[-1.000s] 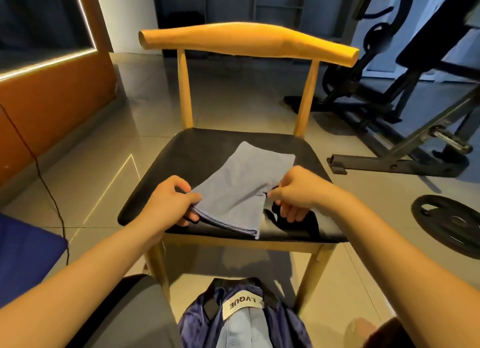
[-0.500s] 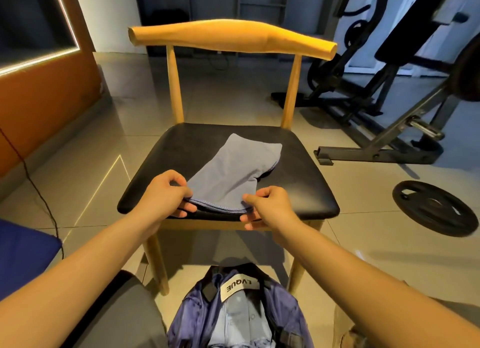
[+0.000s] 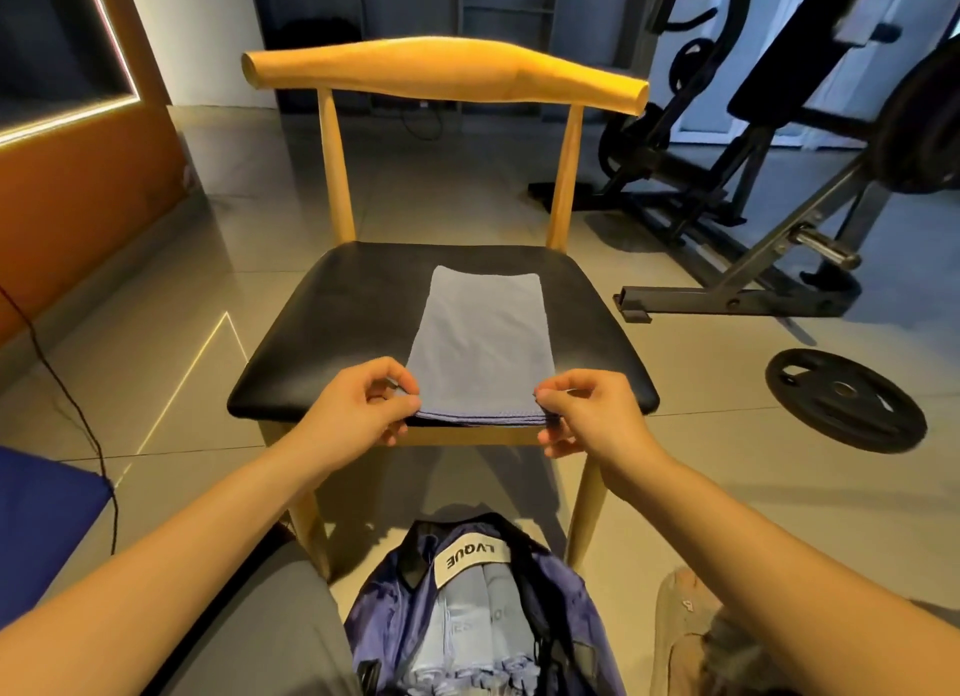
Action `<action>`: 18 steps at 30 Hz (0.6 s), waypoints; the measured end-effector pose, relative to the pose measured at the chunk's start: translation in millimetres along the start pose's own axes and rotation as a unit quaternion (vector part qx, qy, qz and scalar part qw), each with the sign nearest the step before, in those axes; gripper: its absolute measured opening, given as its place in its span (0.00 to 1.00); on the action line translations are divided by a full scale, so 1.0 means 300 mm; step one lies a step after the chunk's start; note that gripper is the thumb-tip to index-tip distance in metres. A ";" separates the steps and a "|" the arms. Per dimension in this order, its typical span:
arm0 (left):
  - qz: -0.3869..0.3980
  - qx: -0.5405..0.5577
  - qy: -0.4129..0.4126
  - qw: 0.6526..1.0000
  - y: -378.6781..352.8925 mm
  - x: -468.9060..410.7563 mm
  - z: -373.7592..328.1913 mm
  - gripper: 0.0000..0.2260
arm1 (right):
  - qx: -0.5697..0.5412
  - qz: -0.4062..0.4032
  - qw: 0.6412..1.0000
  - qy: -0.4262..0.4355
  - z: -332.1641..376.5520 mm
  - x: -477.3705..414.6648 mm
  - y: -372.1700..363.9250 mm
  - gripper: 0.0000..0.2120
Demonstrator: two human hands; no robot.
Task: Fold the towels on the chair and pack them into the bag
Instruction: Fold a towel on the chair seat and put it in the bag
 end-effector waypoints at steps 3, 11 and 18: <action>0.030 -0.008 -0.022 0.999 -0.006 0.009 0.008 0.09 | -0.007 0.067 0.998 -0.020 -0.027 0.001 0.040 0.11; -0.012 -0.033 -0.061 0.998 0.011 0.021 0.034 0.08 | 0.175 0.049 0.960 0.212 -0.095 -0.027 0.046 0.13; -0.023 0.072 0.019 0.997 0.018 0.013 0.031 0.06 | 0.269 0.068 0.907 0.316 -0.120 -0.037 0.055 0.19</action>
Point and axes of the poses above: each hand's wrist, its own x-axis away from the middle knuckle, its own y-axis out of the back of the hand, z = x × y, the point moved 1 cm from there along -x, towards the middle knuckle, and after that the axes turned 11 degrees about -z, right-handed, at the moved point
